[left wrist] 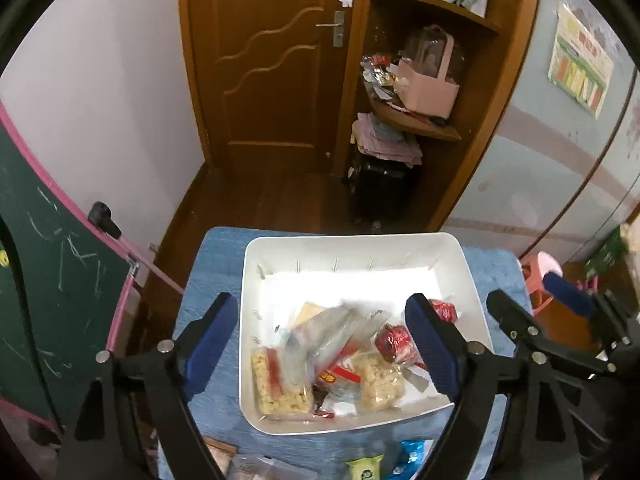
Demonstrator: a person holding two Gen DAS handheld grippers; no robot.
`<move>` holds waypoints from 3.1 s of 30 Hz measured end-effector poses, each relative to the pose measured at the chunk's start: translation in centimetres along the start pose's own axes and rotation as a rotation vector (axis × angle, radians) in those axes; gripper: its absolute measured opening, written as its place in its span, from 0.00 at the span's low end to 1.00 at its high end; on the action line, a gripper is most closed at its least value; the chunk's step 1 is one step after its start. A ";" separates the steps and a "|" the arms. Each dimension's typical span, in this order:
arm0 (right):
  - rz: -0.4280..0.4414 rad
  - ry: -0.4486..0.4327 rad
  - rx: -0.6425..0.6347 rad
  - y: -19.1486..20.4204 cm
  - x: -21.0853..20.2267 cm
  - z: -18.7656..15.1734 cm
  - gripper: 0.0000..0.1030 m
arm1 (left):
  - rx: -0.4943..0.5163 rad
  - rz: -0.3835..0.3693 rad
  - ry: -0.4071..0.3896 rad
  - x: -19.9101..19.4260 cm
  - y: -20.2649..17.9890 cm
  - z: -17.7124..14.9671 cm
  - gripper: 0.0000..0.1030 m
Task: Organize snacks
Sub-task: 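Drop both packs into the white bin and open both tools, then withdraw both tools from the bin back over the snacks, then grasp the clear bread bag with the left tool while the right tool grasps the brown chocolate pack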
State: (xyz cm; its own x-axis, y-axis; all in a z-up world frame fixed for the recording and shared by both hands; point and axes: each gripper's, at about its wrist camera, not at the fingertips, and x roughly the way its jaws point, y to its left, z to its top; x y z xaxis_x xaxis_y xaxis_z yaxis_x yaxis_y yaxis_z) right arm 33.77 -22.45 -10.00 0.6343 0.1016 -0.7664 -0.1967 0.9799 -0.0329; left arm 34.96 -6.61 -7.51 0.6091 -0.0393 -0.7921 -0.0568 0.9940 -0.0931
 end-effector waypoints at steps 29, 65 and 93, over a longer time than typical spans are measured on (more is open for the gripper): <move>0.013 -0.025 0.067 0.6 -8.1 -6.2 0.70 | 0.099 0.059 -0.063 -8.1 2.7 -6.6 0.83; 0.002 0.231 0.269 2.8 -7.3 -22.2 0.69 | 0.169 0.054 0.247 -2.6 7.1 -20.8 0.83; 0.022 0.510 0.442 3.5 3.1 -29.6 0.70 | 0.114 -0.062 0.547 7.6 7.7 -24.3 0.83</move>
State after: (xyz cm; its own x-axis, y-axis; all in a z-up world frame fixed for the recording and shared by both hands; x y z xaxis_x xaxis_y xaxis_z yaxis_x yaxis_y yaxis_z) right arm 12.95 -23.75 -31.45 0.1797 0.1345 -0.9745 0.1880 0.9677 0.1682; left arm 19.95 -1.73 -28.92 0.1079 -0.1147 -0.9875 0.0708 0.9917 -0.1074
